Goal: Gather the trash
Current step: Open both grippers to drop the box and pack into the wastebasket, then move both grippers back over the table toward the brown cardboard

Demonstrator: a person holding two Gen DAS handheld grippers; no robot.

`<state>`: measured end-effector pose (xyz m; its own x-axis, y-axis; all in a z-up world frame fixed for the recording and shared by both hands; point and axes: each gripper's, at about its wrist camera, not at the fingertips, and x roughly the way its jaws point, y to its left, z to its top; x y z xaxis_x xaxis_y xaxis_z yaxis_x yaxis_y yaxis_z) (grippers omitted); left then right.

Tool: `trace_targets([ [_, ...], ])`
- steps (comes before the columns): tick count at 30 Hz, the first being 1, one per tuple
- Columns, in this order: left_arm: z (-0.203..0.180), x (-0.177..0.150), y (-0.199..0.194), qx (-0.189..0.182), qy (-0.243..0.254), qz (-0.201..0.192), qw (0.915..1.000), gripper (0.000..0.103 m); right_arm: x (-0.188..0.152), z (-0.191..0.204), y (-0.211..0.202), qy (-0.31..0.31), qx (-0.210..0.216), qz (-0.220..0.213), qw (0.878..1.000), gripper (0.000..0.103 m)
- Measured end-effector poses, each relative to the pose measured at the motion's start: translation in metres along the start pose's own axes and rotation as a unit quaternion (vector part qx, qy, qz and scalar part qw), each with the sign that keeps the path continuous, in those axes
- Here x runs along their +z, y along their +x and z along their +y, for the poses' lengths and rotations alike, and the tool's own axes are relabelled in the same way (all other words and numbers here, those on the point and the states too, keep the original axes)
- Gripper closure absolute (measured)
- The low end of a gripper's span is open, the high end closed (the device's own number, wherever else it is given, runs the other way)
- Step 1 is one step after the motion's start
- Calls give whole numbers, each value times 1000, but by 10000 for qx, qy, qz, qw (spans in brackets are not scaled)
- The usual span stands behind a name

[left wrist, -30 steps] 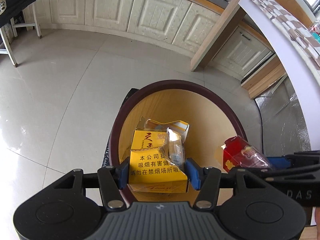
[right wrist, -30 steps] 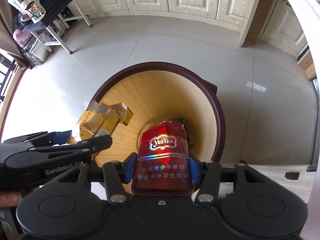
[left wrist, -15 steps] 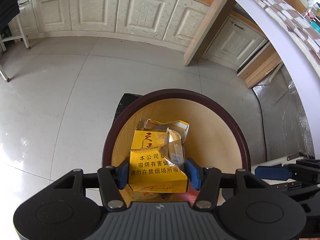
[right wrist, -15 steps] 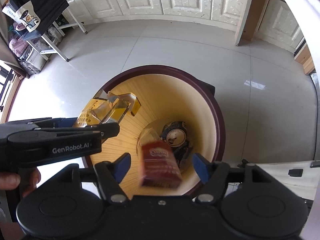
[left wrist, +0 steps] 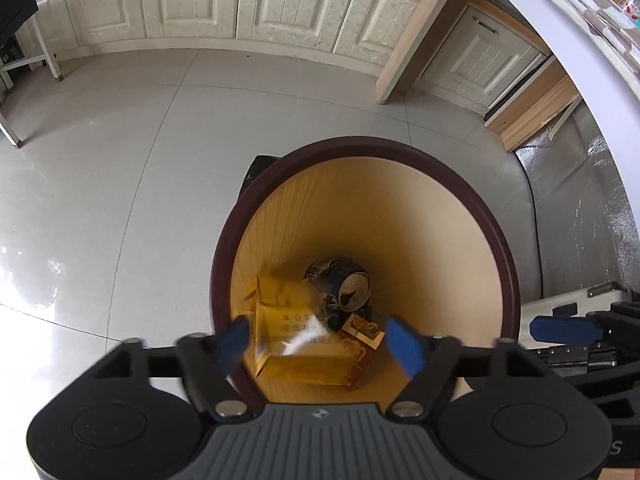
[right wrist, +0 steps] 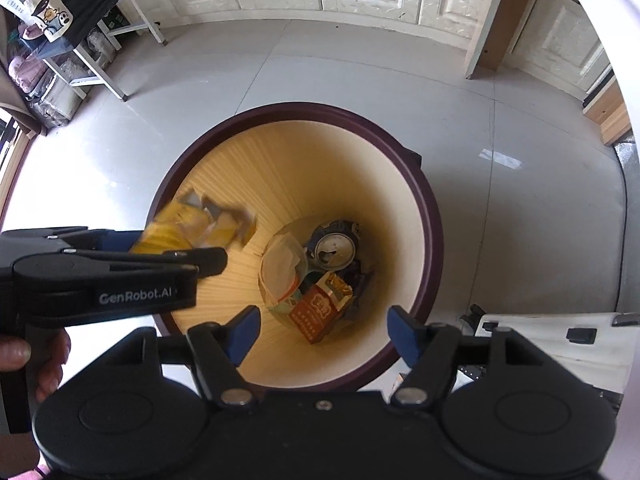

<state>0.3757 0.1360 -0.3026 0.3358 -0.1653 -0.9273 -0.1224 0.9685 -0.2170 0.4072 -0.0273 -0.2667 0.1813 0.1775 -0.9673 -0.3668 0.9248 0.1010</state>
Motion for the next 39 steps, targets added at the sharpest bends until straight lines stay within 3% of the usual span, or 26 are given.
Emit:
trace_targets([
  [11, 7, -8, -10, 98, -2, 31, 9999, 17, -4, 4, -2, -44, -78, -97, 9999, 30],
  [18, 15, -14, -23, 138, -43, -17, 9999, 13, -7, -2, -7, 125, -181, -317, 9993, 22],
  [21, 20, -19, -33, 172, -107, -113, 9997, 6, -11, -3, -10, 269, -175, -465, 9984, 13],
  [28, 31, -34, -56, 260, -206, -288, 9990, 0, -25, 4, -20, 179, -319, -776, 9963, 0],
  [39, 39, -64, -119, 340, -275, -974, 9943, 0, -48, 22, -72, 179, -340, -1657, 9854, 0],
])
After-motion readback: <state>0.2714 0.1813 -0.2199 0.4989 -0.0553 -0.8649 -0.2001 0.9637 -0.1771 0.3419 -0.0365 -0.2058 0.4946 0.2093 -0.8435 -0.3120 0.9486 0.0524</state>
